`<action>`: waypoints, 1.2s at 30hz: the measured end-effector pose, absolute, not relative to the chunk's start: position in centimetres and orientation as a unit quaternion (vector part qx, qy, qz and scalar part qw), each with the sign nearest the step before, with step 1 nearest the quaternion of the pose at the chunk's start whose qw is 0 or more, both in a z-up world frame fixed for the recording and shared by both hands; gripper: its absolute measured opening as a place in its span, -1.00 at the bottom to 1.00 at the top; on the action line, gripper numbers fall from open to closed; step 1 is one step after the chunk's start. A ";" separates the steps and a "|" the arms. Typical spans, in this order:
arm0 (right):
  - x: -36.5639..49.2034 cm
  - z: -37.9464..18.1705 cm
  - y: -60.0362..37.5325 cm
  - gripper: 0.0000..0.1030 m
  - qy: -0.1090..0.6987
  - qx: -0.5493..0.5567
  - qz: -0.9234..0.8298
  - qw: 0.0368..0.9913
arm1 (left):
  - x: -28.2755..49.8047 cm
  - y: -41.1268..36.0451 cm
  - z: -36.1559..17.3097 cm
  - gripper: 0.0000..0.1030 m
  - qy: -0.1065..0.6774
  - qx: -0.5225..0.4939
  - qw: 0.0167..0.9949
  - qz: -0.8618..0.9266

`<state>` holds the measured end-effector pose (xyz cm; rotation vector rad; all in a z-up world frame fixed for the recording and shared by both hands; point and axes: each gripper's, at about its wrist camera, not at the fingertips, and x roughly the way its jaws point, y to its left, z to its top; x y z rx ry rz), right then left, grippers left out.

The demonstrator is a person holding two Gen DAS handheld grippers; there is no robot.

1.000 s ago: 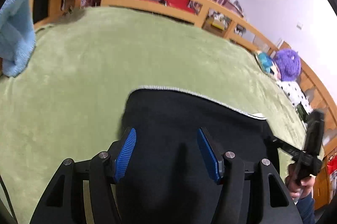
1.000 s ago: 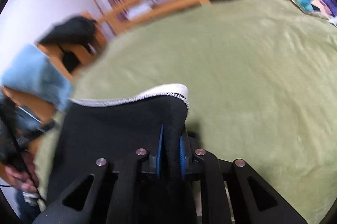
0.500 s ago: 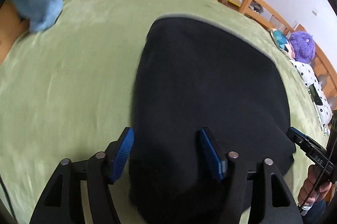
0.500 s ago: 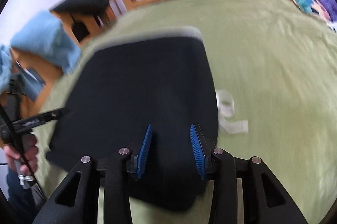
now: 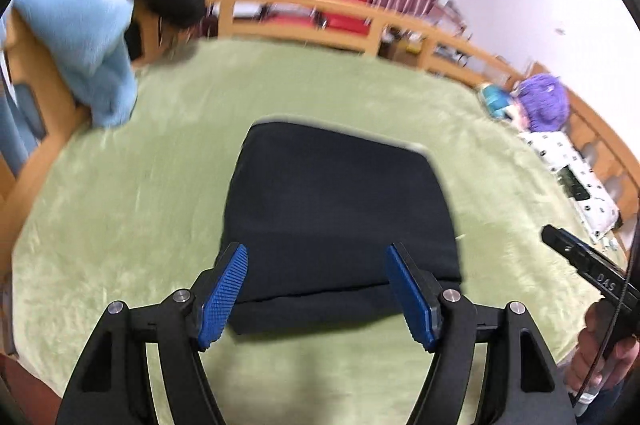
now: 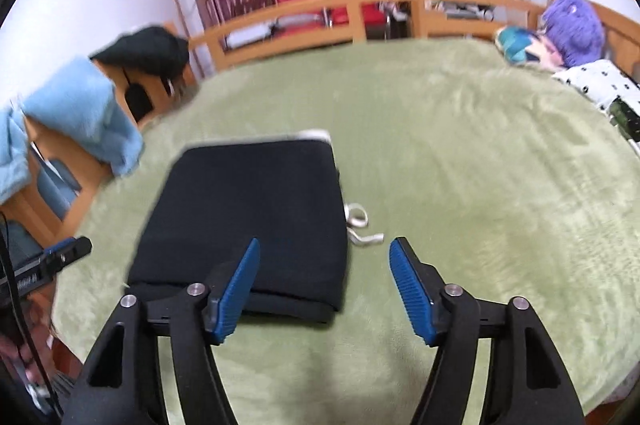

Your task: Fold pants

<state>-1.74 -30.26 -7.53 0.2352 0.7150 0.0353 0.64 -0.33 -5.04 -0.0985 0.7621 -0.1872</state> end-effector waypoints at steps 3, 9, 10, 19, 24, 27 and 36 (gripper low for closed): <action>-3.5 -5.1 -30.0 0.41 0.328 0.115 0.013 0.938 | -1.5 -1.7 -3.0 0.52 0.350 -0.030 0.932 -0.090; -6.6 -3.3 -29.1 0.89 0.305 0.106 0.000 0.946 | -4.3 -3.2 -1.2 0.68 0.325 -0.013 0.941 -0.096; -6.8 -3.3 -29.0 0.92 0.303 0.100 -0.004 0.948 | -4.5 -3.3 -1.1 0.68 0.324 -0.014 0.941 -0.099; -7.2 -4.0 -28.8 0.99 0.315 0.089 -0.026 0.945 | -5.0 -3.4 -1.0 0.70 0.318 -0.005 0.945 -0.073; -7.8 -3.5 -28.1 0.99 0.309 0.077 -0.027 0.947 | -4.9 -3.2 -1.0 0.70 0.316 -0.008 0.946 -0.071; -8.1 -3.4 -28.0 0.99 0.308 0.074 -0.026 0.948 | -5.1 -3.3 -0.9 0.70 0.313 -0.006 0.947 -0.065; -8.3 -3.4 -28.0 0.99 0.307 0.076 -0.023 0.948 | -5.7 -3.3 -1.0 0.71 0.312 -0.004 0.948 -0.058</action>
